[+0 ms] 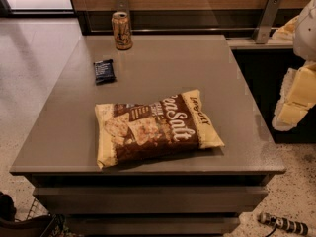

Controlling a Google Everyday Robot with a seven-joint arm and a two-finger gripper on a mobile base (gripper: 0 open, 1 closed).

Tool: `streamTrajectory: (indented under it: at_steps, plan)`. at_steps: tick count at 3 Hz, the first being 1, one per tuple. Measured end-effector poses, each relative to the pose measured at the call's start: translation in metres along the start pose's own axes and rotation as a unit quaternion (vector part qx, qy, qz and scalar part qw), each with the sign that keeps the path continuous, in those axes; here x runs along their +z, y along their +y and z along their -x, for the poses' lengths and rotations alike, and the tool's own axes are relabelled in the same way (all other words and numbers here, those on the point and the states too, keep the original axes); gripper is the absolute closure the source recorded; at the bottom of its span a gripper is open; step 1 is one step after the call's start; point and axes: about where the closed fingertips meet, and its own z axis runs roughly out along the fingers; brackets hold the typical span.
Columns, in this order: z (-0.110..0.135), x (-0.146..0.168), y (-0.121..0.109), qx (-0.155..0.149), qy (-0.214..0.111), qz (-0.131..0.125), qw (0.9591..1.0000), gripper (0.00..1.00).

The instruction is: Move brown chip bag near orange can

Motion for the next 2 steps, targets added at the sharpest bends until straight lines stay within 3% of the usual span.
streamTrajectory:
  at_steps: [2]
  plan:
    - [0.0021, 0.0019, -0.0015, -0.002, -0.007, -0.001, 1.0000, 0.00]
